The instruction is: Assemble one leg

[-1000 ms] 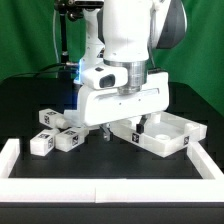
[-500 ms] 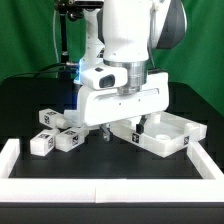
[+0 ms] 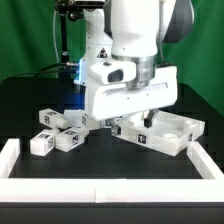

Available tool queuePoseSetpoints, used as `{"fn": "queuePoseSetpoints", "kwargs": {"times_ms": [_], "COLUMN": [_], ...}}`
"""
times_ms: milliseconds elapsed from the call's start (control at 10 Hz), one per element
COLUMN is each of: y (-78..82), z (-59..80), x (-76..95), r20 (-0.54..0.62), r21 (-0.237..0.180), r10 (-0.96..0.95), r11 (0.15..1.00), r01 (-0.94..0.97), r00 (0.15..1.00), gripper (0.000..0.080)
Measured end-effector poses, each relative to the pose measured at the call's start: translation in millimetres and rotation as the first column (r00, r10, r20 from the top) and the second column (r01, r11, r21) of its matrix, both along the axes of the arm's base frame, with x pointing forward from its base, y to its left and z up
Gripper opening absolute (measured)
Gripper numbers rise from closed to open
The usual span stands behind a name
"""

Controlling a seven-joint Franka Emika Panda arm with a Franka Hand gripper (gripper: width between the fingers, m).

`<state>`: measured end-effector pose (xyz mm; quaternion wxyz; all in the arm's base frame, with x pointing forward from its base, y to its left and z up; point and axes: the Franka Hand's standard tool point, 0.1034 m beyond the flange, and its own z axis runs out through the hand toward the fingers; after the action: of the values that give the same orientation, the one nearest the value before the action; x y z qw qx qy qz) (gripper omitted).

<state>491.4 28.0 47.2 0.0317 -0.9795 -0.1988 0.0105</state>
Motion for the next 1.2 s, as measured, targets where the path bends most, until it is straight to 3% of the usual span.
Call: {"fn": "queuePoseSetpoints", "kwargs": {"times_ms": [300,400,600,700,1100,1200], "y": [16.6,20.0,32.5,29.4,25.5,25.5], "z": [12.3,5.8,-21.5,-31.7,-39.4,-39.4], "x": [-1.9,-5.8,-15.3,-16.2,-12.5,-12.4], "r20": [-0.007,-0.003,0.035,0.033,0.063,0.063], "r21": [0.006,0.005,-0.001,-0.003,-0.007,-0.007], "r10": [0.025,0.031,0.053,0.05,0.05,0.05], "r11": [1.0,0.999,0.999,0.999,0.999,0.999], "r01": [-0.025,-0.031,-0.053,-0.05,-0.05,-0.05], "r00": [1.0,1.0,0.998,0.998,0.997,0.997], "gripper": [0.0648,0.0648,0.0648,0.0648,0.0648,0.0546]}}
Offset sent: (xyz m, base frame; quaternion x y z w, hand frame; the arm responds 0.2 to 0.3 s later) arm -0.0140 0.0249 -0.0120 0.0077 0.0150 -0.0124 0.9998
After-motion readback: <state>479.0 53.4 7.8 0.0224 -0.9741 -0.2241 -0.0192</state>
